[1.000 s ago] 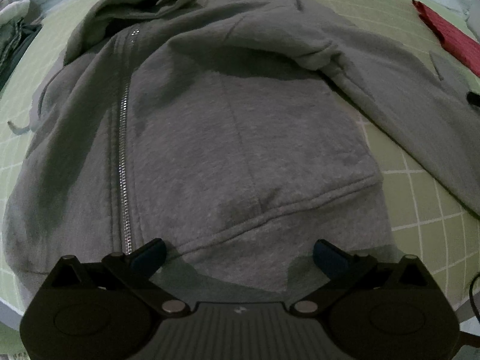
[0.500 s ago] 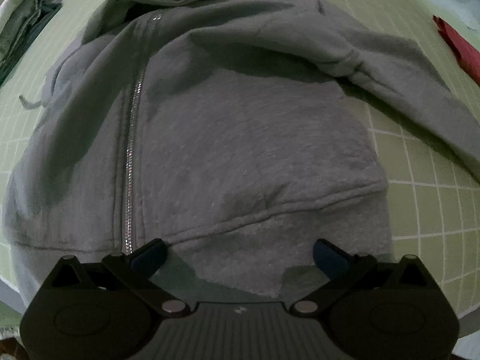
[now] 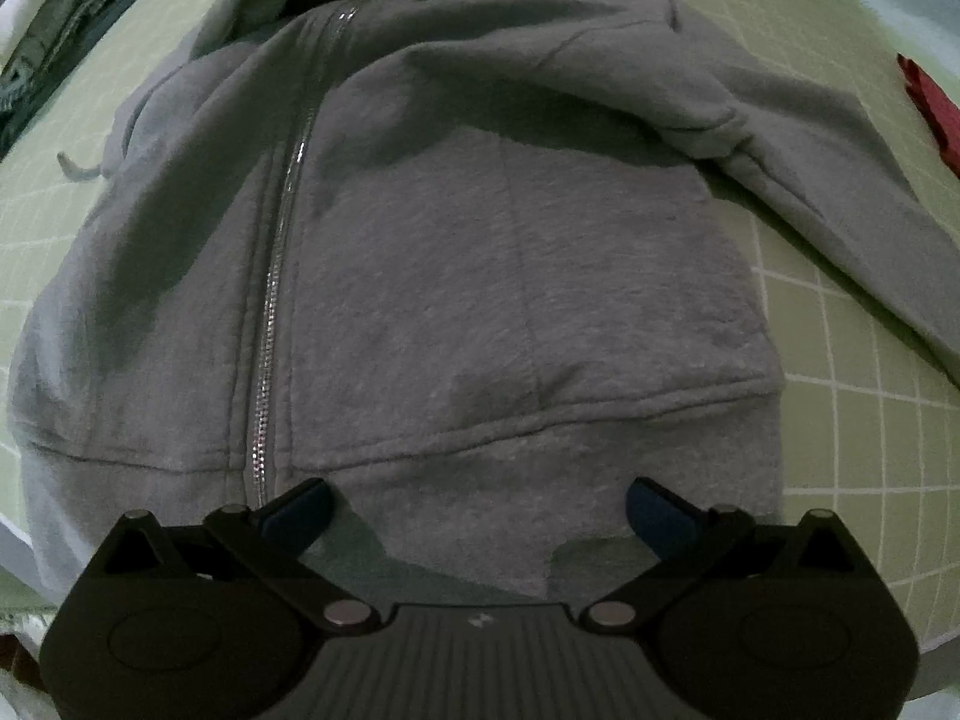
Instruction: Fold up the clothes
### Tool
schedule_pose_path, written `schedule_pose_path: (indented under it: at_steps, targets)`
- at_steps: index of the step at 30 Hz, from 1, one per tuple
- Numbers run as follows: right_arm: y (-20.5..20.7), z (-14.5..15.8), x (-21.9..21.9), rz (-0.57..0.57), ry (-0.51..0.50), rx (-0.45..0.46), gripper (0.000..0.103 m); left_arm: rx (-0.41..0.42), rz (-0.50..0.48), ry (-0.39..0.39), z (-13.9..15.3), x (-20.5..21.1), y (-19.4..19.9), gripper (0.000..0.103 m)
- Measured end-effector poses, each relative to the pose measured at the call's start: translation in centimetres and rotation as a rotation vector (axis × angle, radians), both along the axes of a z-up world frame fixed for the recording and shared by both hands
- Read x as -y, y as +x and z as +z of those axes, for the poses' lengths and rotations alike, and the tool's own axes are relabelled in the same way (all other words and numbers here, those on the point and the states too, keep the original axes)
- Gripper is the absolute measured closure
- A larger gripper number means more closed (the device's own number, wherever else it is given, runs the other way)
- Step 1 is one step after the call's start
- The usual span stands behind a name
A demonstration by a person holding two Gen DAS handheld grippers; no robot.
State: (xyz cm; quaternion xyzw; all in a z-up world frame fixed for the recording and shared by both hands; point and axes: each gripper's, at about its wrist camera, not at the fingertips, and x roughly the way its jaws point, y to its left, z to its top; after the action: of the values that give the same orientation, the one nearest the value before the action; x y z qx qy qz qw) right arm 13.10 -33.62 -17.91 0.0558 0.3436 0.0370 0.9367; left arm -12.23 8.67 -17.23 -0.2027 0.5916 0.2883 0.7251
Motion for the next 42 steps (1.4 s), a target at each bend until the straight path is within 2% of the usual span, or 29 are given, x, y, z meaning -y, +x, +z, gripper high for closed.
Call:
schedule_pose_path:
  at_steps: [1,4,7,9,10,11,17,21,23,25,26,28,29,30,31,38,42]
  targets:
    - [0.6,-0.2,-0.2,0.003,-0.015,0.006,0.048,0.0,-0.005,0.0,0.0,0.0,0.1,0.0]
    - [2.4,-1.1,-0.5,0.006,-0.032,0.007,0.032,-0.001,0.0,-0.015,0.0,-0.1,0.3,0.0]
    - [3.6,-2.1,-0.7,0.02,-0.044,-0.011,0.032,-0.005,-0.002,-0.021,0.0,-0.1,0.5,0.0]
    - [3.1,-2.1,-0.6,0.04,-0.053,-0.003,0.051,-0.004,0.0,-0.019,0.0,0.0,0.6,0.0]
    - [2.8,-2.1,-0.5,0.05,-0.058,0.0,0.08,-0.002,0.002,-0.017,0.0,0.0,0.6,0.0]
    - [2.4,-2.0,-0.2,0.051,-0.062,-0.001,0.093,-0.001,0.004,-0.015,0.0,0.1,0.6,0.0]
    - [-3.0,-1.8,1.6,-0.046,-0.216,-0.013,0.094,0.015,0.033,-0.007,0.2,0.7,0.7,0.0]
    - [-4.5,-1.4,0.8,-0.04,-0.324,-0.033,0.092,0.025,0.04,-0.004,0.5,0.8,0.7,0.0]
    - [-4.2,-1.1,0.3,-0.054,-0.343,-0.051,0.088,0.047,0.042,0.001,1.0,0.9,0.4,0.0]
    - [-4.1,-0.5,-0.4,-0.092,-0.338,-0.051,0.062,0.11,0.04,0.0,2.1,1.1,-0.3,0.0]
    - [-4.1,-0.2,-0.7,-0.113,-0.334,-0.048,0.041,0.137,0.038,0.006,2.5,0.8,-0.5,0.0]
    - [-4.5,0.6,-1.9,-0.125,-0.314,-0.03,0.032,0.189,0.039,0.021,3.4,0.3,-0.7,0.0]
    - [-4.7,1.0,-2.7,-0.117,-0.3,-0.018,0.025,0.205,0.054,0.04,4.2,0.1,-0.5,0.0]
    - [-5.0,1.4,-4.0,-0.09,-0.288,-0.01,0.008,0.22,0.077,0.056,4.2,-0.6,0.1,0.0]
    - [-5.4,1.6,-5.3,-0.058,-0.272,0.001,0.0,0.232,0.1,0.069,4.2,-1.4,0.2,0.0]
    - [-10.1,2.2,-19.3,0.202,-0.133,0.001,0.0,0.282,0.244,0.101,4.5,-11.1,-9.2,0.0]
    - [-14.7,1.5,-28.6,0.399,-0.053,-0.04,0.0,0.299,0.293,0.087,4.0,-16.7,-12.3,0.0]
